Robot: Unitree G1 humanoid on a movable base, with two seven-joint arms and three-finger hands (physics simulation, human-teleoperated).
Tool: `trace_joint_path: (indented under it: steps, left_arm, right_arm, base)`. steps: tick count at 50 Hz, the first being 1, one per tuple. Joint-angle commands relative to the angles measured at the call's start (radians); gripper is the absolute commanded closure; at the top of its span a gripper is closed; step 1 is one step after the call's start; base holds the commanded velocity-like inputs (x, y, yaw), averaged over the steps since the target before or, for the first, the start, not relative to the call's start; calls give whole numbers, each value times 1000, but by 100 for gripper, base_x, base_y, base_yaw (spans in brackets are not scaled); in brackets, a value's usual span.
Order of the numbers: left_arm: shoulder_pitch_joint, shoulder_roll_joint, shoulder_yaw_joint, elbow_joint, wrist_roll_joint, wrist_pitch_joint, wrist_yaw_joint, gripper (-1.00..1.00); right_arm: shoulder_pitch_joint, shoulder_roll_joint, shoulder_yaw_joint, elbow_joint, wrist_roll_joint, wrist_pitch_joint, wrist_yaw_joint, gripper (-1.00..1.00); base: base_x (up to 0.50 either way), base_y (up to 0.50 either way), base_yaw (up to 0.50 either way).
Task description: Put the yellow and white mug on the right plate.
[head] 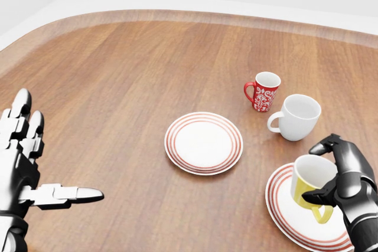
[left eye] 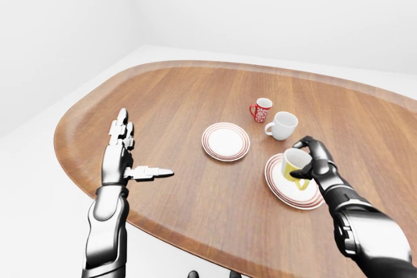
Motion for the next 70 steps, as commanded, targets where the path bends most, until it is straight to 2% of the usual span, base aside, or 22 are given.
trace_joint_path:
  steps: [1,48,49,70]
  left_arm:
    - [0,-1,-1,-1,2,0,1,-100]
    - [1,-2,-5,7,5,0,0,-100]
    - [-1,-1,-4,8,4,0,0,-100]
    - [3,-4,-7,1,7,0,-1,-100]
  right_arm:
    - [7,4,-10,4,-1,0,-33,100]
    - [18,18,-30,12,7,0,-68,100]
    - [13,17,-37,11,18,0,-63,-100]
    - [15,17,-30,10,24,0,-75,-100]
  base:
    - [0,0,0]
    - [0,0,0]
    - [0,0,0]
    - [0,0,0]
